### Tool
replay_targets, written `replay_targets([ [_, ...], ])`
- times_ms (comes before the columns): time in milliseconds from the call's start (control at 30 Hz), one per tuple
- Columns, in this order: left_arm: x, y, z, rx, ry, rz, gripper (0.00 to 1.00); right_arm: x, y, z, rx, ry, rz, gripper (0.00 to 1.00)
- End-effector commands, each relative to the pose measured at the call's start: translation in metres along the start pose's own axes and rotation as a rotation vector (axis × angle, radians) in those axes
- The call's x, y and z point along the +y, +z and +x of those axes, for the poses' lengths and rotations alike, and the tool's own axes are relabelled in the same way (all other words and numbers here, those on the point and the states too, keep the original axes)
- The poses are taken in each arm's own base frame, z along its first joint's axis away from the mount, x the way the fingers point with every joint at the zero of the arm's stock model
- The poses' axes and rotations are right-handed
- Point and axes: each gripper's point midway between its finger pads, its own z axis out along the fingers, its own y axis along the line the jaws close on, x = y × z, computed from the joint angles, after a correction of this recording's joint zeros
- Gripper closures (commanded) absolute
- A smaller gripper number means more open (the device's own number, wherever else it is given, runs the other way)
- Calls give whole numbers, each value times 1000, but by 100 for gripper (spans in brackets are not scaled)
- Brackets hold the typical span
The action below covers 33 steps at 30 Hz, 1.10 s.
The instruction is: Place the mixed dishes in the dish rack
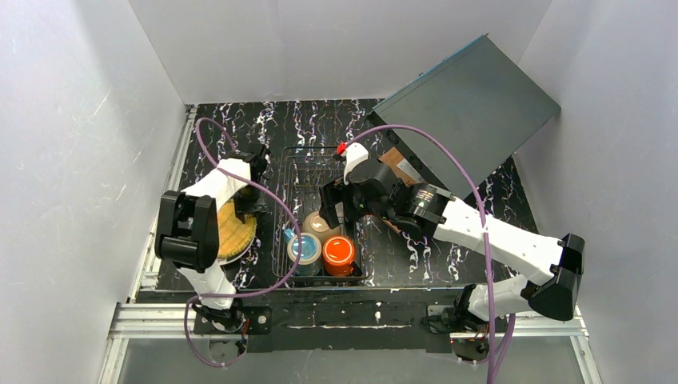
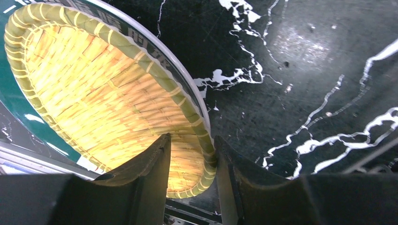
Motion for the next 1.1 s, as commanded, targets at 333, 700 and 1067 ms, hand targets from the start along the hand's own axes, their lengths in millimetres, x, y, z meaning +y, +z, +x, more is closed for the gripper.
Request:
replay_targets([
  [333, -4, -47, -3, -99, -59, 134, 100, 9, -3, -17, -39, 14, -33, 0],
  [700, 25, -108, 8, -238, -107, 173, 100, 12, -3, -18, -38, 17, -46, 0],
  [1067, 46, -143, 11, -375, -180, 186, 100, 17, 1, -18, -21, 14, -59, 0],
])
